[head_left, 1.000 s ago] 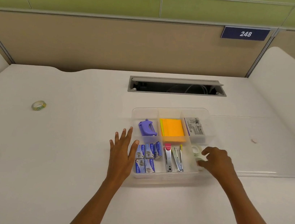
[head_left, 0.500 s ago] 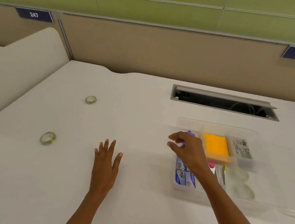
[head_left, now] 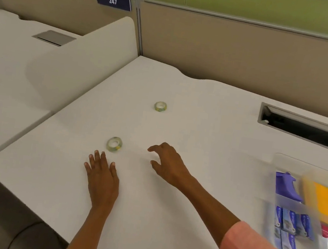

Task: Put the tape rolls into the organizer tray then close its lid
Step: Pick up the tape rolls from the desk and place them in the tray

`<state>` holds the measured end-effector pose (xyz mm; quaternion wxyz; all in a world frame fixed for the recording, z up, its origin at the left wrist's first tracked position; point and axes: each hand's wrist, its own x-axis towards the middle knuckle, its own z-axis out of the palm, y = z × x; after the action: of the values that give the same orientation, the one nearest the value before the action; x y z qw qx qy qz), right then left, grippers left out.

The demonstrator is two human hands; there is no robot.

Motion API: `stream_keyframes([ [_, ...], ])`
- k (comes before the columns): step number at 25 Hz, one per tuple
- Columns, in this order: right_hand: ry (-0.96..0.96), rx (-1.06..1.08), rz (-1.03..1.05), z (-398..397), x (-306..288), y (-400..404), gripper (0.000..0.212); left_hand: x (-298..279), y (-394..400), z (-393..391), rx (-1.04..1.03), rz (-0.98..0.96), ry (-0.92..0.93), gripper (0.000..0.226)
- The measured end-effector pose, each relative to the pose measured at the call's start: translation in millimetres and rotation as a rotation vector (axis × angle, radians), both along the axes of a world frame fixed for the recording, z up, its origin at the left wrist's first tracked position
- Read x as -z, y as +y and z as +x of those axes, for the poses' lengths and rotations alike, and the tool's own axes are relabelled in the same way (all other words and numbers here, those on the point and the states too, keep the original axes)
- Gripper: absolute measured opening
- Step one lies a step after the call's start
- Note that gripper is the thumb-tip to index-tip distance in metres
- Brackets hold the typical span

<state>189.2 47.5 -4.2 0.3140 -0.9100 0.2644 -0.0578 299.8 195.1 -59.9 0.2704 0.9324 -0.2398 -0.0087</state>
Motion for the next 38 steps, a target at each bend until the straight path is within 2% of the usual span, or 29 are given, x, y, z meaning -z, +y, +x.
stream_keyframes([
  [5,0.122,-0.149,-0.272,70,24,20,0.052,15,1,10,-0.028,0.049,0.011,0.049],
  [8,0.184,-0.208,-0.341,90,35,30,0.053,16,1,10,-0.036,0.013,0.025,0.050],
  [19,-0.051,-0.001,-0.138,48,39,23,0.022,14,4,6,0.014,0.005,0.015,0.048],
  [22,-0.132,0.085,-0.036,17,34,16,0.030,9,1,-11,0.121,-0.012,0.015,0.047],
  [28,-0.322,0.338,0.108,-88,3,-6,0.059,-18,-47,-83,0.355,-0.173,0.114,0.045],
  [30,-0.333,0.446,0.051,-140,-10,-16,0.062,-27,-70,-118,0.474,-0.211,0.168,0.045],
  [35,-0.307,0.750,-0.112,-281,-35,-42,0.055,-38,-114,-210,0.705,-0.250,0.330,0.045],
  [38,-0.186,0.907,-0.270,-361,-39,-57,0.057,-40,-131,-258,0.821,-0.242,0.362,0.046],
])
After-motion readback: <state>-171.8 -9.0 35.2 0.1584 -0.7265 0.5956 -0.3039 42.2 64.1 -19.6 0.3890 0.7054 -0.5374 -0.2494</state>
